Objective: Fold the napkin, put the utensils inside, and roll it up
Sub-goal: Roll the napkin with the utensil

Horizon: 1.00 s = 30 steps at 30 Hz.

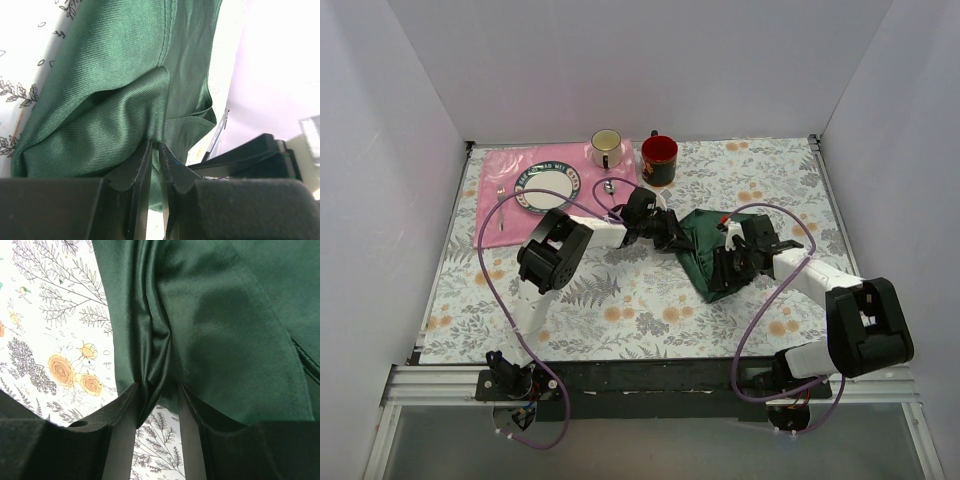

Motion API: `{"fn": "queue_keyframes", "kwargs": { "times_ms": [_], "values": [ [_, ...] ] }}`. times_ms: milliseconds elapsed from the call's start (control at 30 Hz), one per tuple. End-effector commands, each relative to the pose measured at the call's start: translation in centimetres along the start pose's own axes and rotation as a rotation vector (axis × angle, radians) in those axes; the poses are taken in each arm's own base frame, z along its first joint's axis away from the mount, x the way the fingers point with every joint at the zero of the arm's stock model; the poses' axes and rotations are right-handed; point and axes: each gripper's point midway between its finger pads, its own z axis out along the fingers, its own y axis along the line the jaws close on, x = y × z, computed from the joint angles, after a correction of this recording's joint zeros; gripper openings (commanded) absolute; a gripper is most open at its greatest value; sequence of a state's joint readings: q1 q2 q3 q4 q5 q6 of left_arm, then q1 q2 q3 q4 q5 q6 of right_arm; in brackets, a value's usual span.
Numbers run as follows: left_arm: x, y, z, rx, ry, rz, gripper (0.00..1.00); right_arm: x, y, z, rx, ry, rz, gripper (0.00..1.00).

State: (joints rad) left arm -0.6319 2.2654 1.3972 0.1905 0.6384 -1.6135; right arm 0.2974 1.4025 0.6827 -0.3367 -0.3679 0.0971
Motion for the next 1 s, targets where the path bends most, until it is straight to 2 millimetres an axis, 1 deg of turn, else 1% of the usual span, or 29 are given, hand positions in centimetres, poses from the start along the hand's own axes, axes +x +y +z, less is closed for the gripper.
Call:
{"fn": "queue_keyframes", "kwargs": {
  "times_ms": [0,67,100,167,233,300,333,433,467,500,533,567,633,667,700,733,767,833,867,900,933,967],
  "values": [
    [2.3,8.9,0.4,-0.257,0.032,-0.105,0.12,-2.0,0.7,-1.3,0.032,-0.059,-0.077,0.44],
    [2.3,8.9,0.5,-0.259,0.036,-0.105,0.12,-2.3,1.1,-1.7,0.058,-0.06,-0.098,0.45],
    [2.3,8.9,0.5,-0.258,0.037,-0.103,0.12,-2.9,1.2,-2.1,0.068,-0.074,-0.107,0.45],
    [2.3,8.9,0.5,-0.259,0.036,-0.105,0.11,-3.5,2.0,-2.5,0.057,-0.088,-0.125,0.47],
    [2.3,9.0,0.6,-0.261,0.039,-0.108,0.11,-3.6,2.9,-2.6,0.025,-0.077,-0.121,0.47],
    [2.2,9.0,0.6,-0.261,0.036,-0.104,0.11,-3.1,3.1,-2.1,0.005,-0.066,-0.114,0.47],
    [2.2,9.0,0.7,-0.259,0.038,-0.106,0.11,-2.4,2.5,-1.8,0.026,-0.055,-0.101,0.46],
    [2.3,9.0,0.7,-0.257,0.042,-0.106,0.11,-1.4,0.7,-1.4,0.109,-0.039,-0.094,0.45],
    [2.2,9.0,0.7,-0.257,0.04,-0.105,0.11,-0.3,0.0,-1.0,0.127,-0.013,-0.086,0.43],
    [2.2,9.0,0.7,-0.256,0.042,-0.103,0.11,-0.2,-0.4,-0.6,0.139,-0.012,-0.067,0.4],
    [2.2,8.9,0.7,-0.254,0.042,-0.101,0.11,0.0,-0.2,-0.5,0.112,-0.001,-0.058,0.36],
    [2.2,8.8,0.8,-0.251,0.044,-0.099,0.11,0.5,-0.6,-0.2,0.128,0.02,-0.033,0.32],
    [2.5,9.1,0.6,-0.271,0.061,-0.116,0.1,0.4,-2.1,-0.4,0.217,0.031,-0.007,0.28],
    [2.5,9.0,0.6,-0.273,0.061,-0.113,0.1,0.6,-2.4,-0.6,0.242,0.045,0.002,0.24],
    [2.4,8.8,0.6,-0.27,0.061,-0.112,0.1,0.0,-2.6,-0.9,0.263,0.034,0.0,0.23],
    [2.4,8.9,0.5,-0.276,0.066,-0.114,0.1,-0.2,-3.3,-1.4,0.312,0.032,-0.003,0.22],
    [2.2,8.8,0.5,-0.276,0.063,-0.109,0.1,-0.6,-3.2,-1.8,0.327,0.023,-0.031,0.21],
    [2.3,8.9,0.7,-0.273,0.07,-0.113,0.1,-2.6,-3.3,-3.0,0.4,-0.024,-0.09,0.23],
    [2.3,8.8,0.7,-0.272,0.073,-0.119,0.1,-3.1,-2.4,-3.0,0.398,-0.033,-0.136,0.27],
    [2.4,8.8,0.8,-0.268,0.078,-0.125,0.1,-3.7,-2.0,-3.3,0.405,-0.04,-0.18,0.29],
    [2.4,8.8,0.9,-0.267,0.082,-0.13,0.1,-5.1,-1.3,-3.6,0.422,-0.076,-0.217,0.32],
    [2.4,8.9,0.9,-0.269,0.084,-0.133,0.1,-5.5,0.3,-3.2,0.392,-0.086,-0.278,0.43]
  ]
}}
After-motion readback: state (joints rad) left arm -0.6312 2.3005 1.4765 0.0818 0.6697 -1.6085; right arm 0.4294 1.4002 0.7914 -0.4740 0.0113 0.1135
